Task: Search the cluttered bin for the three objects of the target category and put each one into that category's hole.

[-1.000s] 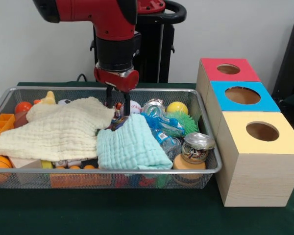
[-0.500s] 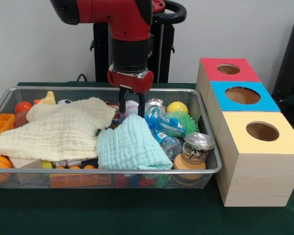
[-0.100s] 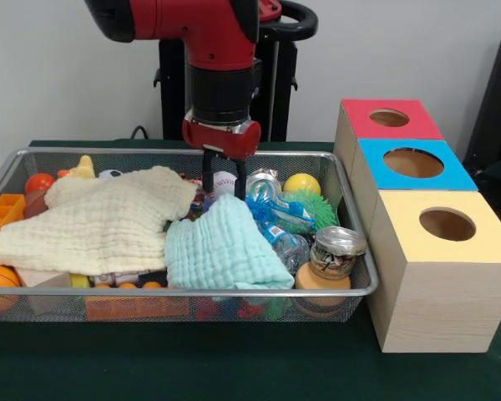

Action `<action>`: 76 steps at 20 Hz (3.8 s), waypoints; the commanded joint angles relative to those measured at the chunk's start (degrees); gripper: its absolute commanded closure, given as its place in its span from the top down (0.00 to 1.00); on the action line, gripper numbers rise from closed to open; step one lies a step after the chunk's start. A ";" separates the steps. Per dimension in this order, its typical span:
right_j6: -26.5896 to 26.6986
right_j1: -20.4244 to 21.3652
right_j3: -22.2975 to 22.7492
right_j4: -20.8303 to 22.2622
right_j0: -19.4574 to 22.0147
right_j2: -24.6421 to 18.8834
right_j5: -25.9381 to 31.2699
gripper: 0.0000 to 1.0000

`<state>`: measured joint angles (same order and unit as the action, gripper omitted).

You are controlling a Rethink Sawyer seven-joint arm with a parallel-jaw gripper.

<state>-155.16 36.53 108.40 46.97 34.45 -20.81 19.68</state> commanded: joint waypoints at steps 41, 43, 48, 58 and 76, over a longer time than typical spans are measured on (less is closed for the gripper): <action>4.60 0.16 1.35 7.44 4.65 -2.54 -4.34 1.00; 4.12 0.49 1.68 7.27 4.16 -2.29 -4.48 1.00; 3.30 0.23 1.53 7.04 2.90 -1.35 -5.25 1.00; 5.09 -0.51 1.42 5.80 4.52 -2.63 -4.91 1.00; 11.08 -2.05 0.35 4.57 10.03 -7.09 -1.07 1.00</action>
<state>-155.16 36.88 112.41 50.52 41.92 -23.07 16.84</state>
